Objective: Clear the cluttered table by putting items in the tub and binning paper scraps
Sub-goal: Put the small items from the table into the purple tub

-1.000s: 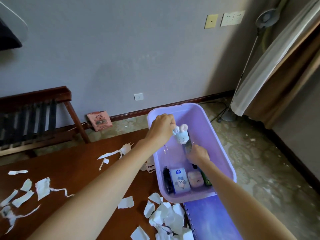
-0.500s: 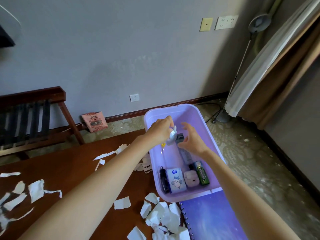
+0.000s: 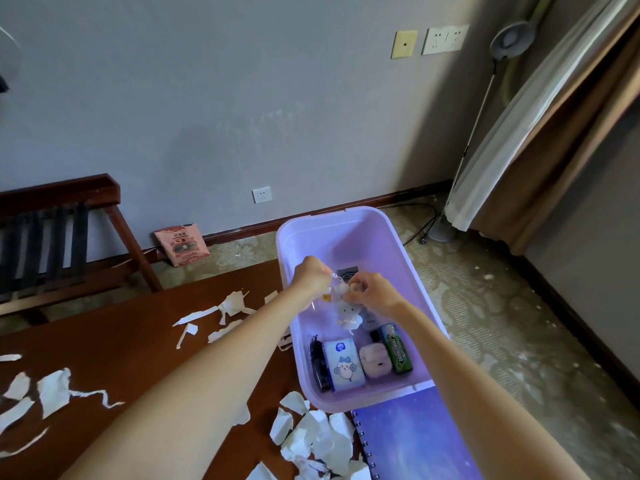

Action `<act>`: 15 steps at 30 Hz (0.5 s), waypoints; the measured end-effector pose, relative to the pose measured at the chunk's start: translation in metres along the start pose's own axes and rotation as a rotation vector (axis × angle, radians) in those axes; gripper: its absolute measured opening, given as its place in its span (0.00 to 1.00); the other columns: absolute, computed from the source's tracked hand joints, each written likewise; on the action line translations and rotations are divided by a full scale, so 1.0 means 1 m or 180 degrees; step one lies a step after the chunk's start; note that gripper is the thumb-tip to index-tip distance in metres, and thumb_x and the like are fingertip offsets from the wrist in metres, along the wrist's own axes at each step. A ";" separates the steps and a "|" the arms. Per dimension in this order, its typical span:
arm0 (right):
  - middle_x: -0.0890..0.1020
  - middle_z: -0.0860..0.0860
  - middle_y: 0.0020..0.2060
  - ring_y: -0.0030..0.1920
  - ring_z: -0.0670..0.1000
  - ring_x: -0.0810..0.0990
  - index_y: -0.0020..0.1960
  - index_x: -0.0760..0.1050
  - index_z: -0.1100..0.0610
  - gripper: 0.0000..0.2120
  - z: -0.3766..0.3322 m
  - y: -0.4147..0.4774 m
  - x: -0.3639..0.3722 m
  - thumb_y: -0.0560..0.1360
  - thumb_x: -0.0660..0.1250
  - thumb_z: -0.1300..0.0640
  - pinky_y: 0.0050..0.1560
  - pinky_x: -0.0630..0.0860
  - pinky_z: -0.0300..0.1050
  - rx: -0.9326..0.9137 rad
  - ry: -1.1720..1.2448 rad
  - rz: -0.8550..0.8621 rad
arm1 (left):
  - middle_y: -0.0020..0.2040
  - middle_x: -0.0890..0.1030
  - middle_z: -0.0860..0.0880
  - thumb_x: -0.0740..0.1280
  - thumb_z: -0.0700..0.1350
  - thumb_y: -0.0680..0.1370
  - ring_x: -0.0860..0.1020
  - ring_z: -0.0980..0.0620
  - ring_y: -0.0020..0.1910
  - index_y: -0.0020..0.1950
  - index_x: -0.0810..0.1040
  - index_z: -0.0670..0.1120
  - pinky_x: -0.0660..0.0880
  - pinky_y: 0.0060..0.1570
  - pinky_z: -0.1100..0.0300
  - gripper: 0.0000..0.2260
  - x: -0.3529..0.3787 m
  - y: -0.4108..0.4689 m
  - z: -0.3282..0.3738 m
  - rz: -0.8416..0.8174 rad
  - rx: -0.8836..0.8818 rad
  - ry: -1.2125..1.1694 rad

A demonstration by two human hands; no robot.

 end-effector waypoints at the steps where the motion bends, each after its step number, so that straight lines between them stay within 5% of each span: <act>1: 0.69 0.46 0.31 0.36 0.49 0.69 0.45 0.71 0.57 0.06 0.004 0.003 0.002 0.73 0.69 0.61 0.34 0.66 0.37 0.0069 -0.0016 -0.0070 | 0.43 0.75 0.42 0.59 0.33 0.76 0.73 0.46 0.35 0.50 0.78 0.39 0.72 0.34 0.59 0.09 0.006 0.005 -0.005 0.0035 -0.0034 0.0039; 6: 0.69 0.47 0.29 0.32 0.47 0.67 0.38 0.69 0.56 0.08 0.012 0.011 0.010 0.74 0.65 0.61 0.31 0.63 0.36 0.0216 -0.0338 -0.0270 | 0.55 0.79 0.37 0.59 0.38 0.78 0.80 0.39 0.51 0.54 0.75 0.36 0.79 0.49 0.50 0.09 0.024 0.021 -0.028 0.0142 -0.0319 0.0276; 10: 0.71 0.51 0.32 0.34 0.50 0.68 0.43 0.71 0.60 0.04 0.012 0.015 0.013 0.75 0.64 0.60 0.31 0.63 0.38 0.0250 -0.0393 -0.0285 | 0.61 0.76 0.37 0.57 0.40 0.80 0.76 0.38 0.59 0.61 0.72 0.37 0.75 0.55 0.51 0.13 0.030 0.027 -0.035 0.0133 -0.0407 0.0858; 15: 0.79 0.59 0.50 0.48 0.56 0.75 0.57 0.75 0.64 0.13 0.011 0.022 0.018 0.76 0.61 0.58 0.44 0.70 0.44 0.0226 -0.0769 -0.0218 | 0.55 0.77 0.35 0.51 0.37 0.78 0.80 0.35 0.42 0.57 0.70 0.36 0.81 0.43 0.43 0.12 0.040 0.032 -0.036 -0.0070 -0.0494 0.0844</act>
Point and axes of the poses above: each hand's wrist, its own y-axis towards the middle knuckle, its own x-axis out of the palm, z = x × y, the point moved 4 cm from there along y, towards the middle knuckle
